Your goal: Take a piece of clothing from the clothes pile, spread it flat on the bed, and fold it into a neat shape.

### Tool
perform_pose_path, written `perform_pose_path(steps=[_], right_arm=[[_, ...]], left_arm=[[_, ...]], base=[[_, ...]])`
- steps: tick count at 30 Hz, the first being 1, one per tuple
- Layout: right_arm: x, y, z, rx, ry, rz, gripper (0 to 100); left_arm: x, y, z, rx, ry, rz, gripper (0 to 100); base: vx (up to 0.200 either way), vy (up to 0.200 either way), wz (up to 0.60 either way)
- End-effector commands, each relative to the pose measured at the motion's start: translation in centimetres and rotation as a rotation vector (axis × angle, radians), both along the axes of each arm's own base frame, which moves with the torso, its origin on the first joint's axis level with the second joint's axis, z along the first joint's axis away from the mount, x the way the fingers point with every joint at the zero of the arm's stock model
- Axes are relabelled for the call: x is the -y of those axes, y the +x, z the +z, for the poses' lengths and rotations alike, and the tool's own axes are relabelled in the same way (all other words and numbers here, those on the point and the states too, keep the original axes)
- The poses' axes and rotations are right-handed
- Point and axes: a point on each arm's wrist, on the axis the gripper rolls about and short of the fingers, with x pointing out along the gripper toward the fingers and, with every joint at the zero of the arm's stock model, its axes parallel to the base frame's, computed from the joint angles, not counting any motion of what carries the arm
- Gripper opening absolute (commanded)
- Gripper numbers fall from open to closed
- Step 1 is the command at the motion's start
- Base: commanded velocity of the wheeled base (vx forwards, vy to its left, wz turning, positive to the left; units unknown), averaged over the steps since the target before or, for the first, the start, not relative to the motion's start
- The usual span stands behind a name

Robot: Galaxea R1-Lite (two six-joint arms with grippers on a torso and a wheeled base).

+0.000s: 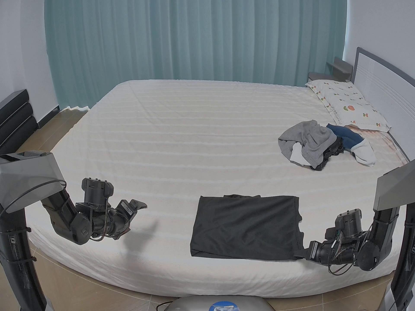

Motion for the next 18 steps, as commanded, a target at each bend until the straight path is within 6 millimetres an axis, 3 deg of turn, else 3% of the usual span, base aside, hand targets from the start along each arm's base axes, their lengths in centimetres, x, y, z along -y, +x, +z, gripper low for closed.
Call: perform_pose_path(steps=[1, 15, 16, 18], right_arm=[[0.42, -0.56, 0.03, -0.014, -0.007, -0.008, 0], [0.90, -1.21, -0.18, -0.021, -0.044, 0.019, 0], [0.89, -1.11, -0.12, -0.013, -0.045, 0.022, 100], [0.91, -0.68, 0.27, 0.018, -0.036, 0.014, 100]], left_arm=[[0.00, 0.00, 0.03, 0.001, 0.000, 0.001, 100], [0.05, -0.01, 0.03, 0.001, 0.000, -0.001, 100], [0.04, -0.04, 0.01, 0.000, 0.000, -0.001, 100], [0.00, 0.00, 0.08, 0.001, -0.006, 0.006, 100]], base=[[0.000, 0.000, 0.00], [0.000, 0.000, 0.00], [0.000, 0.000, 0.00], [0.000, 0.000, 0.00]])
